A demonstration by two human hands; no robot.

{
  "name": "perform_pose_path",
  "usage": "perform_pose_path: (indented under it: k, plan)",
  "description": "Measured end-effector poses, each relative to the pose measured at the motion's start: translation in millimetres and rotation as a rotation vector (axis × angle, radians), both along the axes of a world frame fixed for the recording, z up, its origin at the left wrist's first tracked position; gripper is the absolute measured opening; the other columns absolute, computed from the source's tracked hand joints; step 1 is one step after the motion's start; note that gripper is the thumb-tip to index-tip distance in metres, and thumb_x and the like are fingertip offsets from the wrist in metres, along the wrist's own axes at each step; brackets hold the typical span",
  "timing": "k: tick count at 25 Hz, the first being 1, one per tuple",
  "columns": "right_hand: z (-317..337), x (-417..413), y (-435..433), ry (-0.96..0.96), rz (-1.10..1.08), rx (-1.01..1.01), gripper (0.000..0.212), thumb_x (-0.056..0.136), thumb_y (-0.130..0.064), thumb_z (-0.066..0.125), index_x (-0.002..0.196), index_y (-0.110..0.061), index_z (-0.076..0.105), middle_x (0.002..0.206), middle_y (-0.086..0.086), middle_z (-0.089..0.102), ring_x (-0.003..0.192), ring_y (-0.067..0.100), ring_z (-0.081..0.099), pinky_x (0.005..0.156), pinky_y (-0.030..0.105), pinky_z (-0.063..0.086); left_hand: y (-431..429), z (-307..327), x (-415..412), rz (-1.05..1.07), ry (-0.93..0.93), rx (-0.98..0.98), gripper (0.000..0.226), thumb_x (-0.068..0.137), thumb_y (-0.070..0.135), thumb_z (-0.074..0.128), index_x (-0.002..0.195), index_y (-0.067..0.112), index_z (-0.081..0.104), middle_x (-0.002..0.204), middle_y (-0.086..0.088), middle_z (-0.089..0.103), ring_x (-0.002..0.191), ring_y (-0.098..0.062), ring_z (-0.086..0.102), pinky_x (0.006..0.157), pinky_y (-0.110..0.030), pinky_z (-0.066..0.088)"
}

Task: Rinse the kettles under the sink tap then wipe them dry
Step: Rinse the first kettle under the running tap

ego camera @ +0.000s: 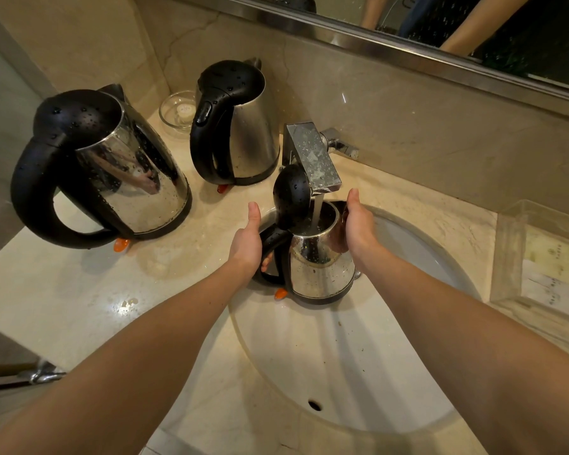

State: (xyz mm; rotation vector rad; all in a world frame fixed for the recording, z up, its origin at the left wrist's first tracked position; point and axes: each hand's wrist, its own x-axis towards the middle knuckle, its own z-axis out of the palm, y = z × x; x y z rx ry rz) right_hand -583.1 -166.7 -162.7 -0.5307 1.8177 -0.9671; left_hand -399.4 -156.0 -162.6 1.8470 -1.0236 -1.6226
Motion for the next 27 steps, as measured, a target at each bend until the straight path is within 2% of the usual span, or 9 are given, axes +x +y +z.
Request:
perform_pose_path:
  k: [3,8,12,16,18,20,23,27]
  plan:
    - [2.0,0.8,-0.5,0.003,-0.004,0.009,0.066,0.099,-0.065,0.026,0.123,-0.017,0.065,0.121,0.007,0.067,0.113,0.027,0.061,0.107,0.05,0.043,0.6,1.0,0.0,-0.007,-0.006,0.001,0.081,0.095,0.076,0.012,0.088,0.009,0.057,0.061,-0.006,0.05,0.047,-0.014,0.048,0.048,-0.025,0.043]
    - [5.0,2.4,0.6,-0.027,-0.018,-0.001,0.057,0.095,-0.068,0.029,0.108,-0.023,0.061,0.121,0.009,0.067,0.113,0.029,0.061,0.105,0.052,0.046,0.9,2.3,0.3,-0.003,0.0,0.013,0.081,0.095,0.076,0.012,0.087,0.009,0.058,0.061,-0.006,0.049,0.047,-0.014,0.048,0.048,-0.025,0.043]
    - [7.1,1.7,1.1,-0.009,-0.015,0.014,0.066,0.098,-0.066,0.028,0.125,-0.016,0.062,0.127,0.008,0.064,0.118,0.028,0.058,0.109,0.05,0.041,1.1,3.4,0.5,-0.002,0.002,0.015,0.082,0.095,0.076,0.012,0.089,0.009,0.059,0.061,-0.006,0.049,0.047,-0.014,0.047,0.047,-0.024,0.042]
    - [9.1,2.0,1.7,-0.005,-0.007,0.023,0.064,0.099,-0.064,0.027,0.124,-0.017,0.062,0.123,0.008,0.065,0.115,0.028,0.059,0.108,0.05,0.042,0.3,2.4,-0.2,0.006,0.002,0.02,0.087,0.094,0.077,0.013,0.104,0.005,0.062,0.063,-0.006,0.049,0.049,-0.015,0.048,0.048,-0.025,0.042]
    - [9.6,3.1,2.1,-0.012,-0.011,0.013,0.065,0.095,-0.068,0.028,0.121,-0.019,0.062,0.123,0.009,0.066,0.115,0.029,0.06,0.107,0.051,0.044,-0.1,1.2,-0.2,0.008,-0.001,0.017,0.093,0.094,0.077,0.013,0.118,0.002,0.063,0.065,-0.006,0.05,0.052,-0.015,0.048,0.049,-0.025,0.042]
    - [8.6,3.6,1.7,-0.019,-0.008,0.008,0.068,0.089,-0.073,0.027,0.116,-0.022,0.062,0.125,0.009,0.066,0.115,0.029,0.061,0.106,0.052,0.045,-0.4,1.1,-0.6,0.008,-0.002,0.016,0.095,0.094,0.077,0.013,0.123,0.0,0.062,0.066,-0.006,0.05,0.052,-0.015,0.048,0.05,-0.025,0.042]
    - [11.7,3.3,2.5,-0.02,-0.012,0.024,0.067,0.094,-0.07,0.027,0.12,-0.019,0.063,0.121,0.009,0.067,0.112,0.029,0.062,0.104,0.051,0.046,-0.5,1.8,-0.7,0.004,0.003,0.021,0.089,0.094,0.077,0.013,0.112,0.005,0.062,0.064,-0.006,0.049,0.051,-0.015,0.048,0.049,-0.025,0.042]
    - [14.3,4.0,3.2,-0.04,-0.02,0.03,0.06,0.098,-0.065,0.028,0.115,-0.019,0.063,0.111,0.007,0.068,0.108,0.028,0.063,0.102,0.05,0.048,0.7,2.2,0.3,-0.006,0.012,0.017,0.083,0.094,0.077,0.012,0.095,0.008,0.058,0.062,-0.006,0.049,0.049,-0.015,0.047,0.049,-0.026,0.042]
